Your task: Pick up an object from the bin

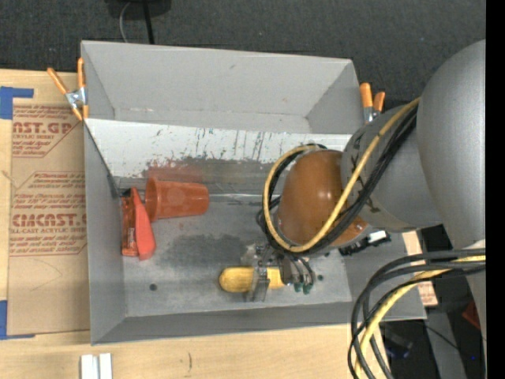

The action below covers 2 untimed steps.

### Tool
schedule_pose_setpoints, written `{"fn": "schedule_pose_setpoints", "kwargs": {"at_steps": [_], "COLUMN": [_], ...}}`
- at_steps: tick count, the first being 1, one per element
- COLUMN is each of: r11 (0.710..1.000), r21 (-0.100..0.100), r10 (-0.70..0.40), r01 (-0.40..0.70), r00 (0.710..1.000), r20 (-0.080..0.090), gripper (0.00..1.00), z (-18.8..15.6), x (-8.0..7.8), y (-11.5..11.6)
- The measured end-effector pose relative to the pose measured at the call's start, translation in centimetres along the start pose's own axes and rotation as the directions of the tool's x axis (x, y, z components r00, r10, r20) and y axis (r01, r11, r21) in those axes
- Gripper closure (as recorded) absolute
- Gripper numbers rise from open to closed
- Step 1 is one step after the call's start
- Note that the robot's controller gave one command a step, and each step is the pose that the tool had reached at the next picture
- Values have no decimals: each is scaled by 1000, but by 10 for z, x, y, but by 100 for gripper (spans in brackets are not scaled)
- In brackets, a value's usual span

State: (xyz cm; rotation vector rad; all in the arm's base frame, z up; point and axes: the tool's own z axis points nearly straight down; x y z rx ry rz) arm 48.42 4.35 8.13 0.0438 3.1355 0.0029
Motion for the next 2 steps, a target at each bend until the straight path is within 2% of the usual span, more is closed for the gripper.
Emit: {"fn": "schedule_pose_setpoints", "kwargs": {"at_steps": [1, 2], "r11": [1000, 999], "r21": [0, -1], "r10": [0, 42], "r01": [0, -42], "r00": [1000, 999], "r20": [0, 5], "gripper": [100, 100], "z": [0, -162], "x": [0, -10], "y": [0, 9]}}
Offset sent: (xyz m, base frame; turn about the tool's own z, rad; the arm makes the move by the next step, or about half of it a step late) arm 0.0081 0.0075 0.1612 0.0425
